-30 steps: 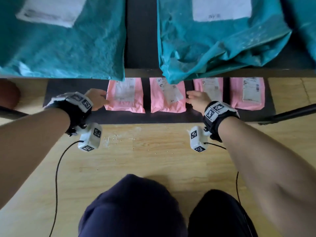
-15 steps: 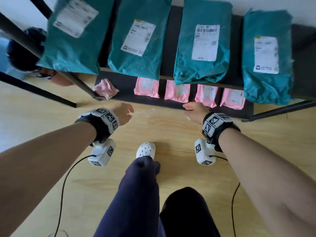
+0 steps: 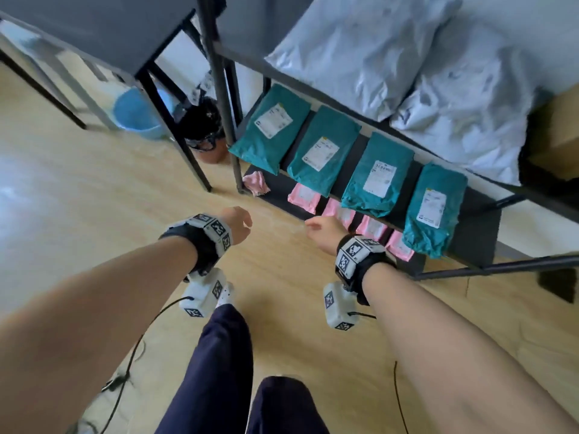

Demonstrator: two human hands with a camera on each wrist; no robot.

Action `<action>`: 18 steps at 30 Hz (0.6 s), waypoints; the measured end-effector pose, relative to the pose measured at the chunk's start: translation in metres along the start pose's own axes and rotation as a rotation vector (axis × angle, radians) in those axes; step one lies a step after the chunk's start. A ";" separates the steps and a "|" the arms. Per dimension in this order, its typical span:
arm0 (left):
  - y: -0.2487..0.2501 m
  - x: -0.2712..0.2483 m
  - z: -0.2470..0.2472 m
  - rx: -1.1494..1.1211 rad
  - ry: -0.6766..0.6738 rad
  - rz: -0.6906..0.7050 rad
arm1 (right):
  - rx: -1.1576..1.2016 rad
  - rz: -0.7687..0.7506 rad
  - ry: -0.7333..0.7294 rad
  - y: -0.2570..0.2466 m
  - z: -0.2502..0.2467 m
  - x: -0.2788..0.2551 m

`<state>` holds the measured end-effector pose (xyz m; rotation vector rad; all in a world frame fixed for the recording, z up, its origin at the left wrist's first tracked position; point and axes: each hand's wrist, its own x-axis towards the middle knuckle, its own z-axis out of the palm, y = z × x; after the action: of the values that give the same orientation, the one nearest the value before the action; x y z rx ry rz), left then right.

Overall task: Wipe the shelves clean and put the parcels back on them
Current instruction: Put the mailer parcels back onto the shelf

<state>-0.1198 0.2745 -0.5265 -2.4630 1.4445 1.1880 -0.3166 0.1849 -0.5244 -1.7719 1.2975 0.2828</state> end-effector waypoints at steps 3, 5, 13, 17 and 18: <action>-0.023 -0.030 -0.026 -0.028 0.022 -0.007 | -0.052 -0.059 -0.045 -0.067 0.011 -0.008; -0.046 -0.047 -0.049 -0.018 0.045 -0.004 | -0.063 -0.093 -0.069 -0.112 0.021 -0.009; -0.172 -0.069 -0.194 -0.044 0.181 -0.058 | -0.123 -0.188 0.028 -0.297 0.057 0.016; -0.228 -0.061 -0.267 -0.060 0.276 -0.100 | -0.179 -0.248 0.045 -0.377 0.061 0.031; -0.239 -0.060 -0.283 -0.067 0.299 -0.112 | -0.187 -0.266 0.050 -0.394 0.061 0.038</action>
<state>0.2128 0.3395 -0.3653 -2.8231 1.3222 0.8920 0.0545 0.2261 -0.3782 -2.0968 1.0813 0.2156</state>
